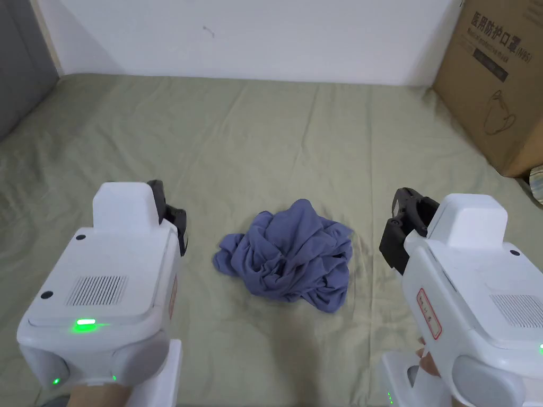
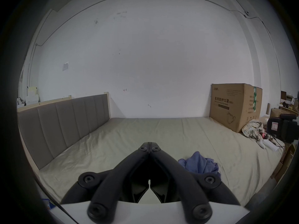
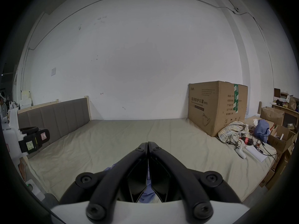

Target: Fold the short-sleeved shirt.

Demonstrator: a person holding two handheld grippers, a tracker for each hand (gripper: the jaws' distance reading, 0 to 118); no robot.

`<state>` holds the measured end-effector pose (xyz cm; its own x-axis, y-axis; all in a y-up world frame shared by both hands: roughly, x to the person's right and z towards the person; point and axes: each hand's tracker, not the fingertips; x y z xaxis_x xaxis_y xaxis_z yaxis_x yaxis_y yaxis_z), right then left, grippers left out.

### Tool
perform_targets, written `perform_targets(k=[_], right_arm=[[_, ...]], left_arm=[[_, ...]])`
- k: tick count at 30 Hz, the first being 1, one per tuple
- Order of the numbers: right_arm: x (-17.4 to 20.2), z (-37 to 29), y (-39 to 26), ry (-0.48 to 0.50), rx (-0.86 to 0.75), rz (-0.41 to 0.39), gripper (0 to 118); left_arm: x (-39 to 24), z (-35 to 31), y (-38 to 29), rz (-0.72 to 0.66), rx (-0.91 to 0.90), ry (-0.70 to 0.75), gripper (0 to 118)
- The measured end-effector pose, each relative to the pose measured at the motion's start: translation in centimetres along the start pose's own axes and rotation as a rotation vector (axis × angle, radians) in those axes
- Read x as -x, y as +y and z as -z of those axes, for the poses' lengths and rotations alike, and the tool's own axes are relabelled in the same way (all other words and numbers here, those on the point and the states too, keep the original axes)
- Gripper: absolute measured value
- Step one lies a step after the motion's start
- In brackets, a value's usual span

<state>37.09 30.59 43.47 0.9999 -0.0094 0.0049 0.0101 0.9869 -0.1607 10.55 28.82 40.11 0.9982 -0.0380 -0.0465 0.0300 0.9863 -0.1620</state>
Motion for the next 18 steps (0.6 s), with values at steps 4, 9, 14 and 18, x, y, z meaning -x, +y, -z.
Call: perform_targets(k=[4,9,14,18], right_arm=[[0.0,0.1,-0.2,0.003,0.014,-0.011,0],[-0.2,0.6,-0.1,-0.003,0.021,-0.011,0],[-0.3,1.3,0.0,-0.007,0.038,-0.022,0],[-0.1,1.4,-0.7,0.000,0.062,-0.031,0]], left_arm=[[0.3,-0.4,-0.5,-0.021,0.030,-0.020,0],[0.6,0.8,-0.7,-0.031,0.050,-0.034,0],[0.8,5.7,-1.0,-0.090,0.181,-0.062,61],[1.2,12.6,-2.0,-0.109,0.379,-0.128,118]])
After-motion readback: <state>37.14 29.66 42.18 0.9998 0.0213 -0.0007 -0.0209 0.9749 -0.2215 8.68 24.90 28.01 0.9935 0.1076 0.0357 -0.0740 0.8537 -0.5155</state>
